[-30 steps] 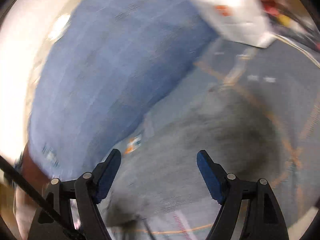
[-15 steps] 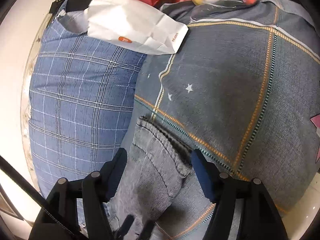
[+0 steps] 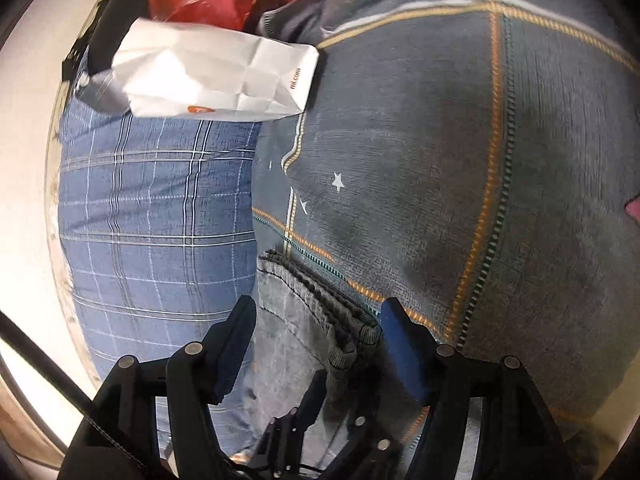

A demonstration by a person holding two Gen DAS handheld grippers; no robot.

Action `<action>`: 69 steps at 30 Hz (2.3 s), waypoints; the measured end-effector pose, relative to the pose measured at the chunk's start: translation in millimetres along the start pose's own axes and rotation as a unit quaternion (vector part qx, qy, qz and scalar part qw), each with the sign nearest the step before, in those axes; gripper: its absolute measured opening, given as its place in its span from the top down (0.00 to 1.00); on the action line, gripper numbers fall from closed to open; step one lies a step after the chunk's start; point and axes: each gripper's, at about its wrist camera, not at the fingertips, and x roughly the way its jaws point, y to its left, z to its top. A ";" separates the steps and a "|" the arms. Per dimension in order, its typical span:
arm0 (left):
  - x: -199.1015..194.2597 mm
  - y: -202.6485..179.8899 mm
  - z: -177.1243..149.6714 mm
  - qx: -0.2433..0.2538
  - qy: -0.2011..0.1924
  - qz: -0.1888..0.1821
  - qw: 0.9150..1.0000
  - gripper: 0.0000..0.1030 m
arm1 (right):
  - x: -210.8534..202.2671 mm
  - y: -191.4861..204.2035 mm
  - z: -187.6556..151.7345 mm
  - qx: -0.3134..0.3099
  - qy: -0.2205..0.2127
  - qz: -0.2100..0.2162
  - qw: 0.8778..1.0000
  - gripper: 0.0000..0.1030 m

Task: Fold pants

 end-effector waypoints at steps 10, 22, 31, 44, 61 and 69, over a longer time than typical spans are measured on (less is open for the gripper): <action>-7.3 28.7 -2.4 -0.029 -0.009 -0.017 0.999 0.88 | 9.1 1.3 -0.8 0.003 0.024 0.015 1.000 0.31; -26.6 77.8 -15.2 -0.169 -0.021 -0.125 0.977 0.88 | 74.2 28.1 -9.1 -0.051 0.158 0.080 0.983 0.26; -52.4 90.8 -23.0 -0.187 -0.045 -0.116 0.974 0.88 | 72.7 69.5 -37.3 -0.179 0.155 0.061 0.970 0.85; -109.7 189.0 -142.0 -0.376 -0.090 -0.100 0.917 0.88 | 115.0 148.0 -200.8 -0.383 0.265 0.109 0.878 0.86; -89.4 251.0 -225.6 -0.462 -0.049 -0.146 0.873 0.54 | 141.1 138.8 -216.2 -0.350 0.192 0.062 0.915 0.35; -74.4 266.6 -203.7 -0.495 -0.019 -0.166 0.853 0.43 | 152.5 112.7 -186.1 -0.280 0.207 0.012 0.937 0.39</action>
